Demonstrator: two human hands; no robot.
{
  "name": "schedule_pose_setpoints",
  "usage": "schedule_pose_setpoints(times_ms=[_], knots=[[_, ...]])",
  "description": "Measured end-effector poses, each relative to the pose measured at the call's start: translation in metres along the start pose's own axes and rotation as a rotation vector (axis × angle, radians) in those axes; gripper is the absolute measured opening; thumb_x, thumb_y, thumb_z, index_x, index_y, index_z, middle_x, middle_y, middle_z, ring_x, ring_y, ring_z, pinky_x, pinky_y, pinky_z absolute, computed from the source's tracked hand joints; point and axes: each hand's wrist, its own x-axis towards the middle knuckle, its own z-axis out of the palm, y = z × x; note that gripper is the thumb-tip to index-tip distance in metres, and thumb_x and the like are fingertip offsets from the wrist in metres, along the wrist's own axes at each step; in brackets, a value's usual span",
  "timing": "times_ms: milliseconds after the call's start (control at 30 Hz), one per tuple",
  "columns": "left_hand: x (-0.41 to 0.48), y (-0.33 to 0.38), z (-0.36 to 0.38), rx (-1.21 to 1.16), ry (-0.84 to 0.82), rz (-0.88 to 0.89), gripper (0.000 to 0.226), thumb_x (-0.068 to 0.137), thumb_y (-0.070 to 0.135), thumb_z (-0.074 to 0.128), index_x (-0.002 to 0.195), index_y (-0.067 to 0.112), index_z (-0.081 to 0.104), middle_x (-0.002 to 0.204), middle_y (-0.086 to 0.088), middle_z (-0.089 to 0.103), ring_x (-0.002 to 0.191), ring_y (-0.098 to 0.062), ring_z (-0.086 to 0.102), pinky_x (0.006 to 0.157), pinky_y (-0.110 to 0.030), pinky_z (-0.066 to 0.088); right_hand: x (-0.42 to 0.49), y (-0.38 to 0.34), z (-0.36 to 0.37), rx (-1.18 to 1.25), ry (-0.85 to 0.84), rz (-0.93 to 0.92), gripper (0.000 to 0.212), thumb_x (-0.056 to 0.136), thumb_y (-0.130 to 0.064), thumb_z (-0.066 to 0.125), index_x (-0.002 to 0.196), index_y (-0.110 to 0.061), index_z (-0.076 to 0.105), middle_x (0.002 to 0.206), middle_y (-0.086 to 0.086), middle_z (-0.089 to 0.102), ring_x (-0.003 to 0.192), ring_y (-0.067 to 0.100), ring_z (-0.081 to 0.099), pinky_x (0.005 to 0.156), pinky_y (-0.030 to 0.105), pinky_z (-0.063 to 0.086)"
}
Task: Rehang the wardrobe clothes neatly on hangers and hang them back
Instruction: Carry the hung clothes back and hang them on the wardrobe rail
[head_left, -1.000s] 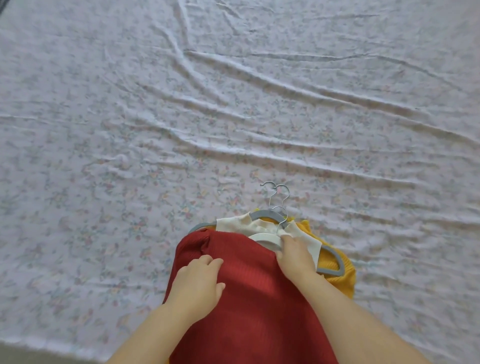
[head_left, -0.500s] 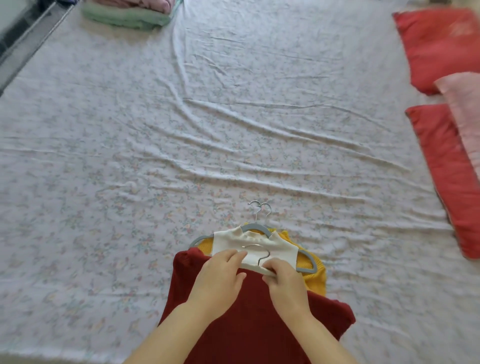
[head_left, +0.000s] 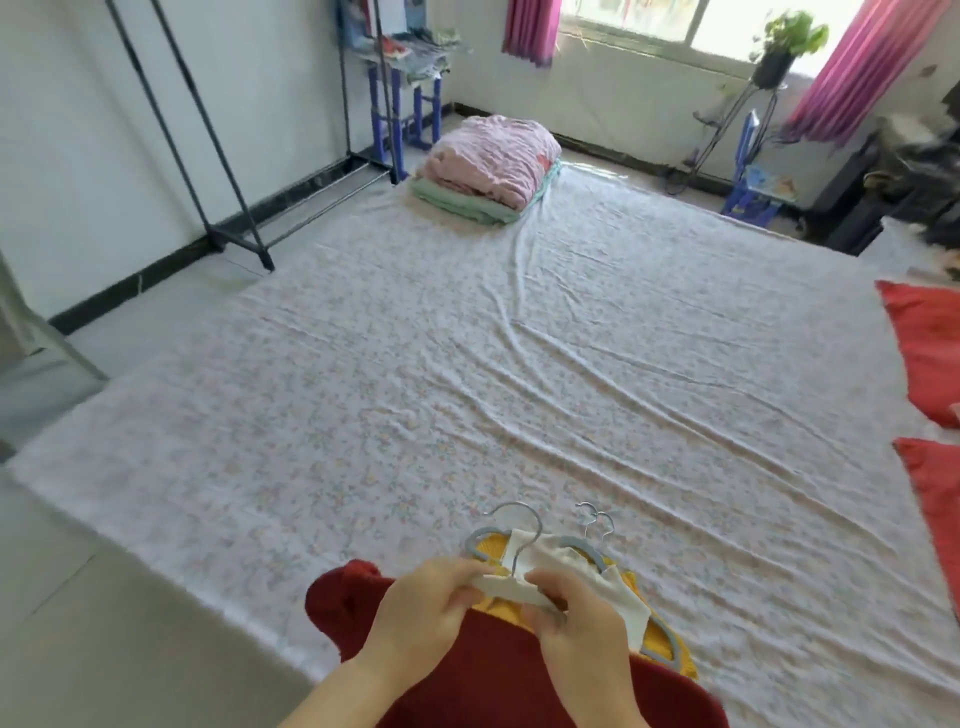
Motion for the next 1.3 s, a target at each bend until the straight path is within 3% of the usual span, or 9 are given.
schedule_pose_setpoints(times_ms=[133,200,267,400,533,800,1033,1200,1300], knots=[[-0.053,-0.001,-0.036,-0.036,0.26,-0.16,0.043,0.082,0.015,0.063,0.098,0.054,0.056,0.084,0.037,0.059,0.093,0.01,0.054,0.079,-0.002,0.036,-0.011,-0.031,0.019,-0.135,-0.134,-0.37,0.042,0.073,-0.011,0.074,0.082,-0.05,0.059,0.075,-0.023,0.062,0.08,-0.012,0.055,0.072,0.004,0.038],[-0.083,-0.002,-0.056,-0.06,0.382,-0.242,0.038,0.083,0.017,0.063,0.097,0.052,0.06,0.088,0.036,0.06,0.093,0.011,0.055,0.083,-0.005,0.038,-0.021,-0.052,0.03,-0.209,-0.167,-0.596,0.041,0.07,-0.01,0.079,0.097,-0.036,0.066,0.081,-0.022,0.062,0.071,-0.009,0.055,0.07,0.004,0.039],[-0.113,-0.005,-0.077,-0.096,0.507,-0.315,0.028,0.085,0.02,0.063,0.097,0.044,0.066,0.094,0.029,0.063,0.094,0.009,0.057,0.085,-0.01,0.041,-0.03,-0.078,0.041,-0.238,-0.215,-0.78,0.049,0.067,-0.008,0.082,0.107,-0.03,0.067,0.083,-0.015,0.065,0.062,-0.003,0.057,0.056,0.01,0.046],[-0.174,-0.011,-0.128,-0.075,0.769,-0.391,0.026,0.085,0.019,0.064,0.103,0.036,0.067,0.095,0.024,0.063,0.088,0.016,0.054,0.08,-0.002,0.038,-0.05,-0.14,0.075,-0.223,-0.352,-1.037,0.054,0.068,-0.008,0.081,0.115,-0.03,0.065,0.078,-0.011,0.063,0.049,0.003,0.054,0.039,0.02,0.048],[-0.238,-0.019,-0.179,-0.013,0.993,-0.44,0.027,0.082,0.01,0.066,0.103,0.027,0.07,0.091,0.022,0.066,0.084,0.018,0.055,0.079,0.001,0.038,-0.081,-0.207,0.124,-0.236,-0.484,-1.201,0.047,0.08,-0.018,0.072,0.121,-0.037,0.06,0.079,-0.012,0.06,0.05,0.007,0.054,0.043,0.026,0.05],[-0.378,-0.07,-0.274,0.131,1.381,-0.58,0.028,0.083,0.017,0.068,0.11,0.025,0.067,0.095,0.023,0.059,0.085,0.013,0.052,0.08,0.001,0.038,-0.182,-0.34,0.251,-0.187,-0.682,-1.55,0.048,0.076,-0.016,0.075,0.12,-0.03,0.062,0.076,-0.012,0.057,0.052,0.003,0.055,0.04,0.022,0.05],[-0.511,-0.134,-0.359,0.326,1.499,-0.662,0.031,0.088,0.01,0.059,0.118,0.018,0.062,0.1,0.009,0.064,0.09,0.001,0.057,0.081,-0.003,0.04,-0.285,-0.436,0.38,-0.126,-0.785,-1.741,0.044,0.093,-0.028,0.053,0.134,-0.04,0.044,0.091,-0.014,0.054,0.067,0.007,0.058,0.058,0.029,0.054],[-0.596,-0.176,-0.42,0.442,1.548,-0.751,0.033,0.088,0.01,0.059,0.12,0.019,0.061,0.103,0.008,0.065,0.095,-0.003,0.057,0.085,-0.008,0.037,-0.354,-0.498,0.46,-0.047,-0.822,-1.773,0.042,0.093,-0.027,0.053,0.133,-0.04,0.046,0.09,-0.014,0.053,0.068,0.006,0.055,0.057,0.024,0.05],[-0.635,-0.201,-0.455,0.481,1.568,-0.804,0.036,0.09,0.011,0.056,0.124,0.021,0.057,0.105,0.014,0.059,0.097,0.0,0.052,0.086,-0.005,0.032,-0.392,-0.533,0.503,-0.029,-0.824,-1.786,0.04,0.09,-0.022,0.058,0.128,-0.034,0.054,0.081,-0.014,0.051,0.06,0.006,0.053,0.048,0.02,0.045]])
